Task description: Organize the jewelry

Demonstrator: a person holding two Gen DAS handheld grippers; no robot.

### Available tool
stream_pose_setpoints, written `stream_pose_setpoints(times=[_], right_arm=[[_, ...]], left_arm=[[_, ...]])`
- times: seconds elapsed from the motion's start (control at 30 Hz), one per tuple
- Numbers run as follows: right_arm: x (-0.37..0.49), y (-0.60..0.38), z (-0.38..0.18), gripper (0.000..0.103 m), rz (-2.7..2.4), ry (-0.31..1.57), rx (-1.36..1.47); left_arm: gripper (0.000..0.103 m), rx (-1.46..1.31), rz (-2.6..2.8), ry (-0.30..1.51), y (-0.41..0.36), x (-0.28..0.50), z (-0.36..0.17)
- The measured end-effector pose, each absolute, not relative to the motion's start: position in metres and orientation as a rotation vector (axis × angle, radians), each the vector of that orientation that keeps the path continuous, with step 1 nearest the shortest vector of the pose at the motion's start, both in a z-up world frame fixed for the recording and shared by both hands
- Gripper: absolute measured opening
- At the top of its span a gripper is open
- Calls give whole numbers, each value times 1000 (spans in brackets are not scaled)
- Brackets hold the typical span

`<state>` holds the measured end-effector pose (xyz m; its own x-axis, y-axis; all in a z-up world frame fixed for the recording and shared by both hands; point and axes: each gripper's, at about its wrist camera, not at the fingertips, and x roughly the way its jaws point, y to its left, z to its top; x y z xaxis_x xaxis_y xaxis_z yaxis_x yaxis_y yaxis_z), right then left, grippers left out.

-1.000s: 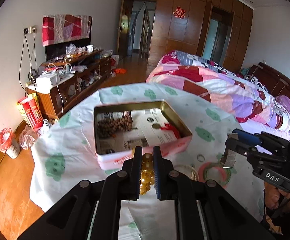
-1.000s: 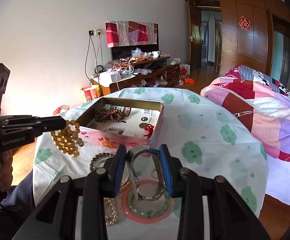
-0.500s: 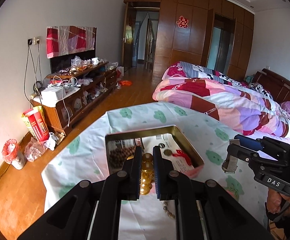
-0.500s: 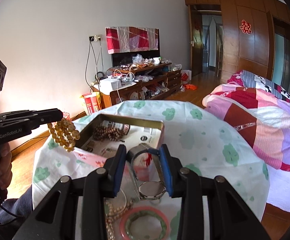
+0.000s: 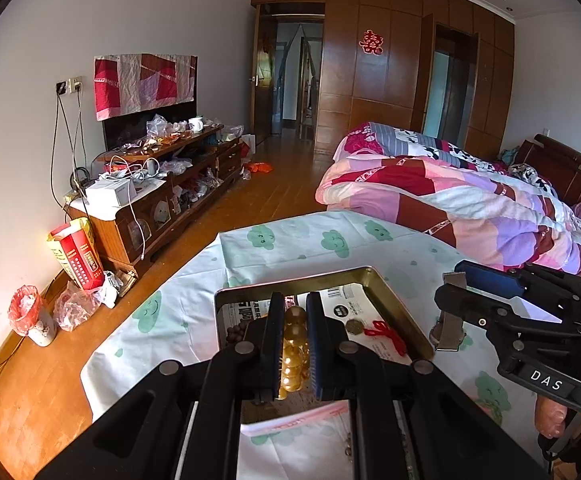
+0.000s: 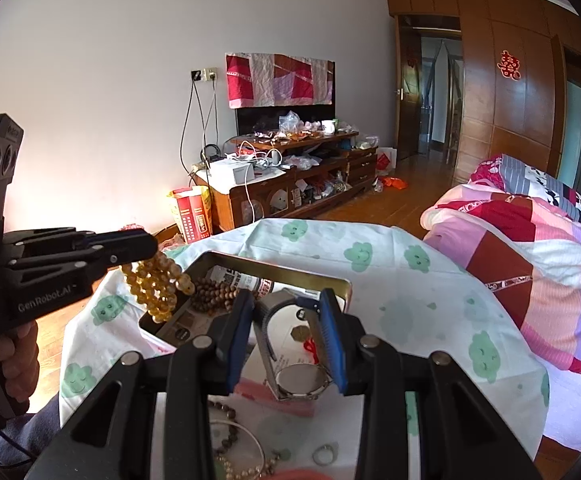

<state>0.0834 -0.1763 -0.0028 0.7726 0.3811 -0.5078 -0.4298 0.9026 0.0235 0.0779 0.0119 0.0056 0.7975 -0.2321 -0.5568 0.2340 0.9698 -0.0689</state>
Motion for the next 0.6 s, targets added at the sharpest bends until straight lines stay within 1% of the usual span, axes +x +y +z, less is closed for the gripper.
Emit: stream_pose_setpoints(times=[0.6], right_arm=[[119,-152,-15,37,449,578,-114]], left_arm=[[10,10,-210,655,12,108,-17]])
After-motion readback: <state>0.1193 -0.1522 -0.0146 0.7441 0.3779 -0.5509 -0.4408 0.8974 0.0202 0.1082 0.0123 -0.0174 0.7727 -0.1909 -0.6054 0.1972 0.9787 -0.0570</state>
